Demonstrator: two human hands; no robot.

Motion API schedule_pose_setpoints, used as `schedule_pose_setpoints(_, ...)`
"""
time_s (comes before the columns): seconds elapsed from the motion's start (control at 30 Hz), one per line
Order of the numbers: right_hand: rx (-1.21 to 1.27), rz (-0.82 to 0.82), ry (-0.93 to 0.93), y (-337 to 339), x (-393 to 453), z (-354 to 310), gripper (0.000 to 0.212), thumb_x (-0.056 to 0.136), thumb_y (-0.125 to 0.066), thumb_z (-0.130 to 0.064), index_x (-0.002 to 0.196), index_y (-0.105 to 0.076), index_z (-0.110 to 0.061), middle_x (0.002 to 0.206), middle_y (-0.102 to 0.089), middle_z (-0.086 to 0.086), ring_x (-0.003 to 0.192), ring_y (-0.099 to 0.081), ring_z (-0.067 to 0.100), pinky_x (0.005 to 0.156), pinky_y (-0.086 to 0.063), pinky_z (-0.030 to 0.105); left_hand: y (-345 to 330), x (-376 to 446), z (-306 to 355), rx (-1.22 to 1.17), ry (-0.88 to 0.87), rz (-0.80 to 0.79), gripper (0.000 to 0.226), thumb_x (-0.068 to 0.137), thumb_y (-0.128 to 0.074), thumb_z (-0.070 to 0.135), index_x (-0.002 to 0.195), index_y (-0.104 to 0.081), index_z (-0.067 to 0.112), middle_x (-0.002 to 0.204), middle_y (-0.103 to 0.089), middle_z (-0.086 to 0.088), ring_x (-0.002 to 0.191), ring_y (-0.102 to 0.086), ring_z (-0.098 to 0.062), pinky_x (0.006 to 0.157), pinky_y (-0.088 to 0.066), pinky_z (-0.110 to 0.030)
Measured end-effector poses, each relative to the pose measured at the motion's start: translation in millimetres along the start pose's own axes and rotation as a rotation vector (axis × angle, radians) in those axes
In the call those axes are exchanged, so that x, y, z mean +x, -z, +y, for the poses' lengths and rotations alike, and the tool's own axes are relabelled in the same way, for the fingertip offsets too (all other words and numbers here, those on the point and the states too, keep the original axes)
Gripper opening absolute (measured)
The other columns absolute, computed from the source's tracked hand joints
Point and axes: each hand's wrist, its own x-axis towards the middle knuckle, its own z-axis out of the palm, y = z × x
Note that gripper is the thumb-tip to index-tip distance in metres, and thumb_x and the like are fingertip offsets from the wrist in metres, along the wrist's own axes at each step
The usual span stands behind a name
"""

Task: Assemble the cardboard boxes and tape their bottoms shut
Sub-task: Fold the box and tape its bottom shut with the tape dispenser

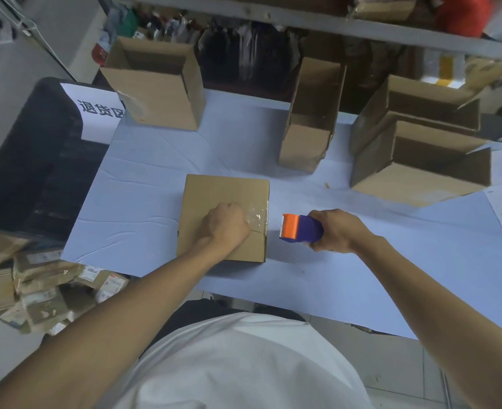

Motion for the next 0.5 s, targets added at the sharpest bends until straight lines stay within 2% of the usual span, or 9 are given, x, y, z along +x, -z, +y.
schedule_pose_setpoints(0.07, -0.048, -0.029, 0.003, 0.0, 5.7, -5.5, 0.043, 0.064, -0.074, -0.04, 0.1, -0.051, -0.033, 0.084, -0.06, -0.012, 0.077, -0.057, 0.015, 0.055, -0.036, 0.023, 1.7, 2.0, -3.4, 0.069, -0.026, 0.046, 0.026, 0.087, -0.063, 0.031, 0.099, -0.065, 0.008, 0.103, -0.066, -0.014, 0.096, -0.062, -0.037, 0.071, -0.042, -0.033)
schedule_pose_setpoints(0.13, -0.086, -0.046, 0.007, 1.7, 10.9, -11.5, 0.043, 0.064, -0.073, -0.04, 0.098, -0.048, -0.033, 0.083, -0.058, -0.011, 0.077, -0.057, 0.016, 0.054, -0.035, 0.024, 2.9, 6.6, -7.3, 0.076, -0.184, 0.047, 0.017, 0.088, -0.06, 0.027, 0.098, -0.059, 0.013, 0.101, -0.063, -0.012, 0.092, -0.061, -0.036, 0.07, -0.044, -0.035)
schedule_pose_setpoints(0.17, -0.109, -0.053, 0.014, 2.4, 13.2, -15.0, 0.043, 0.063, -0.073, -0.041, 0.097, -0.047, -0.033, 0.082, -0.058, -0.01, 0.076, -0.057, 0.017, 0.053, -0.034, 0.024, 2.0, 8.0, -9.3, 0.02, -0.285, -0.004, 0.007, 0.089, -0.057, 0.023, 0.093, -0.054, 0.019, 0.097, -0.06, -0.007, 0.088, -0.059, -0.033, 0.067, -0.044, -0.035)
schedule_pose_setpoints(0.2, -0.129, -0.061, 0.018, 2.5, 16.4, -18.7, 0.043, 0.063, -0.072, -0.042, 0.095, -0.045, -0.033, 0.082, -0.058, -0.009, 0.076, -0.056, 0.017, 0.052, -0.033, 0.024, 0.8, 8.1, -10.9, -0.089, -0.331, -0.078, 0.007, 0.088, -0.053, 0.027, 0.085, -0.047, 0.027, 0.091, -0.056, 0.001, 0.082, -0.056, -0.027, 0.063, -0.041, -0.036)
schedule_pose_setpoints(0.27, -0.127, -0.095, -0.034, 4.3, 21.6, -28.3, 0.04, 0.06, -0.07, -0.045, 0.089, -0.047, -0.03, 0.079, -0.058, -0.008, 0.074, -0.057, 0.018, 0.052, -0.034, 0.024, -1.7, 6.8, -11.7, -0.245, -0.402, -0.187, 0.021, 0.085, -0.047, 0.046, 0.073, -0.039, 0.03, 0.08, -0.047, 0.01, 0.069, -0.046, -0.013, 0.057, -0.033, -0.034)
schedule_pose_setpoints(0.37, -0.178, -0.171, -0.163, 6.1, 24.7, -38.1, 0.035, 0.059, -0.068, -0.049, 0.078, -0.052, -0.024, 0.074, -0.058, -0.002, 0.064, -0.056, 0.019, 0.051, -0.037, 0.024, -6.0, 11.3, -17.6, -0.142, -0.576, -0.143, 0.026, 0.082, -0.05, 0.053, 0.077, -0.04, 0.03, 0.086, -0.045, 0.016, 0.069, -0.043, -0.004, 0.057, -0.032, -0.031)
schedule_pose_setpoints(0.43, -0.175, -0.164, -0.2, 3.3, 22.1, -35.8, 0.034, 0.06, -0.067, -0.048, 0.077, -0.051, -0.024, 0.073, -0.057, -0.002, 0.061, -0.054, 0.017, 0.05, -0.035, 0.024, -3.5, 10.1, -22.3, -0.09, -0.657, -0.145, 0.016, 0.084, -0.058, 0.036, 0.08, -0.043, 0.033, 0.088, -0.041, 0.021, 0.076, -0.04, 0.001, 0.059, -0.034, -0.027)
schedule_pose_setpoints(0.5, -0.092, -0.122, -0.233, -1.0, 16.7, -27.6, 0.034, 0.061, -0.067, -0.046, 0.083, -0.054, -0.025, 0.073, -0.058, -0.004, 0.062, -0.055, 0.015, 0.051, -0.035, 0.024, -6.3, 9.0, -27.0, -0.033, -0.813, -0.107, 0.034, 0.078, -0.06, 0.003, 0.09, -0.059, 0.035, 0.094, -0.039, 0.021, 0.087, -0.036, -0.001, 0.069, -0.039, -0.025)
